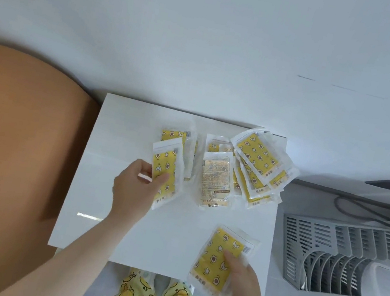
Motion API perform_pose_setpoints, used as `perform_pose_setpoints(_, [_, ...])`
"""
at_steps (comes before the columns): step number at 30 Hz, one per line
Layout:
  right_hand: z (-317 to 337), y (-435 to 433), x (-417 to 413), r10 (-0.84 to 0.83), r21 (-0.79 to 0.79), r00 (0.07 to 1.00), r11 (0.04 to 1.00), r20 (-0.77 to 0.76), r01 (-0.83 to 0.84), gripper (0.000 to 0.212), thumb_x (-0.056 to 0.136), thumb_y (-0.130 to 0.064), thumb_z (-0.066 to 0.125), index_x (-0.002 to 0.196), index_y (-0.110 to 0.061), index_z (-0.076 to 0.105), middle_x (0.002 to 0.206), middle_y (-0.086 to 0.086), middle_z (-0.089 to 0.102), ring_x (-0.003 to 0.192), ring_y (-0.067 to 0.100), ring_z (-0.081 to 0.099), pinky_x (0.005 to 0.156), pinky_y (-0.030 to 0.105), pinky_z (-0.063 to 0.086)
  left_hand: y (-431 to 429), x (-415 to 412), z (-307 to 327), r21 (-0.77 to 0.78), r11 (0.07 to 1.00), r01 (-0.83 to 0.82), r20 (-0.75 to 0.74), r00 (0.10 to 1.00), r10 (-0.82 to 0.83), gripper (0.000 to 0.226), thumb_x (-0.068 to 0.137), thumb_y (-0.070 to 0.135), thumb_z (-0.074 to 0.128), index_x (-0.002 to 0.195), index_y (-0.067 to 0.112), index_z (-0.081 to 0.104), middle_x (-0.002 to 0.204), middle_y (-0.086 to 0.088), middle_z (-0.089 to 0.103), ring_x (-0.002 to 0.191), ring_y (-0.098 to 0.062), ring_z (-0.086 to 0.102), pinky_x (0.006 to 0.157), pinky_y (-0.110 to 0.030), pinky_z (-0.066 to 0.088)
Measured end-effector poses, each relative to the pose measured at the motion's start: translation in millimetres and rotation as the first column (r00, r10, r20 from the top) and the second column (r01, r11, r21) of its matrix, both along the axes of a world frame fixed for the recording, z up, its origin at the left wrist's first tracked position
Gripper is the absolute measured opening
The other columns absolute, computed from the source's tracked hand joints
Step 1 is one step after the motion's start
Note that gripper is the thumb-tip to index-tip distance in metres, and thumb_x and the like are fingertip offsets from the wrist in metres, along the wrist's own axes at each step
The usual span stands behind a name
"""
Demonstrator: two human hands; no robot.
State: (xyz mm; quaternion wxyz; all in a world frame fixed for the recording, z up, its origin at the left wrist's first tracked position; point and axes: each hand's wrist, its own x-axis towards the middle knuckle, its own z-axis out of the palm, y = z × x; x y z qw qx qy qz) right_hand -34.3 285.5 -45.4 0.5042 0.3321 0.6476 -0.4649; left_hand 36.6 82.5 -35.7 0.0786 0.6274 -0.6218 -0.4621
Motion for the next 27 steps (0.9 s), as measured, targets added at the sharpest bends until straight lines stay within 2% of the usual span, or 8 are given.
perform_pose_setpoints(4, [-1,-17,-9,-0.089,-0.082,0.989,0.992,0.121,0.099,0.026,0.093,-0.036,0.051,0.107,-0.018,0.063,0.107,0.012,0.067,0.105,0.034,0.061,0.094,0.049,0.044,14,14,37,0.186,0.982,0.008,-0.199,0.98,0.03,0.026,0.074,0.012,0.078,0.064,0.015,0.054,0.073,-0.006,0.071,0.061,-0.019,0.059,0.057,-0.023,0.045])
perform_pose_setpoints(7, [-5,-23,-15,-0.147,-0.147,0.977,0.974,0.157,0.17,0.073,0.072,-0.064,0.059,0.131,-0.021,0.055,0.131,0.009,0.058,0.124,0.032,0.05,0.099,0.044,0.041,36,9,42,0.35,0.928,0.13,-0.267,0.963,-0.034,0.028,0.07,0.007,0.079,0.059,0.016,0.055,0.066,-0.006,0.069,0.06,-0.018,0.06,0.054,-0.021,0.046])
perform_pose_setpoints(10, [2,-25,-21,-0.171,-0.265,0.951,0.934,0.258,0.24,0.077,0.075,-0.071,0.046,0.121,-0.012,0.063,0.114,0.016,0.067,0.108,0.037,0.06,0.086,0.043,0.047,55,0,34,0.5,0.838,0.217,-0.262,0.961,-0.093,0.022,0.07,0.006,0.078,0.066,0.011,0.057,0.068,-0.004,0.072,0.06,-0.014,0.068,0.052,-0.018,0.048])
perform_pose_setpoints(13, [14,-27,-25,-0.094,-0.425,0.92,0.866,0.381,0.264,0.101,0.041,-0.073,0.072,0.122,-0.014,0.062,0.122,0.021,0.062,0.115,0.044,0.056,0.101,0.056,0.038,61,-3,25,0.557,0.805,0.206,-0.22,0.971,-0.097,0.02,0.073,0.007,0.077,0.071,0.008,0.057,0.07,-0.003,0.073,0.055,-0.007,0.067,0.046,-0.012,0.045])
perform_pose_setpoints(15, [13,-22,-26,-0.045,-0.502,0.911,0.823,0.41,0.267,0.117,0.021,-0.064,0.084,0.124,-0.014,0.06,0.125,0.02,0.06,0.115,0.044,0.056,0.099,0.057,0.039,60,-1,20,0.569,0.799,0.195,-0.205,0.974,-0.092,0.021,0.072,0.005,0.077,0.071,0.007,0.057,0.071,-0.006,0.072,0.054,-0.007,0.067,0.046,-0.012,0.045])
perform_pose_setpoints(21, [12,-24,-20,0.062,-0.607,0.948,0.781,0.313,0.149,0.088,0.028,-0.048,0.091,0.104,-0.008,0.074,0.116,0.023,0.065,0.102,0.04,0.065,0.076,0.048,0.057,57,6,13,0.528,0.816,0.235,-0.119,0.972,-0.203,0.022,0.069,0.011,0.082,0.071,0.01,0.059,0.073,-0.005,0.073,0.067,-0.019,0.071,0.068,-0.032,0.058])
perform_pose_setpoints(25, [4,-34,-9,0.116,-0.53,0.984,0.847,0.138,-0.026,0.095,0.034,-0.044,0.093,0.116,-0.006,0.065,0.113,0.023,0.067,0.104,0.039,0.064,0.091,0.052,0.05,68,4,15,0.306,0.918,0.251,-0.007,0.965,-0.262,0.023,0.069,0.026,0.082,0.067,0.02,0.06,0.065,0.009,0.066,0.053,-0.002,0.06,0.055,-0.015,0.045])
perform_pose_setpoints(27, [3,-37,-5,0.11,-0.48,0.992,0.875,0.059,-0.068,0.083,0.044,-0.041,0.09,0.115,-0.006,0.065,0.108,0.02,0.069,0.101,0.036,0.067,0.091,0.049,0.05,71,3,18,0.176,0.939,0.294,0.037,0.952,-0.305,0.025,0.07,0.034,0.08,0.066,0.024,0.058,0.068,0.01,0.062,0.057,-0.002,0.055,0.054,-0.013,0.038])
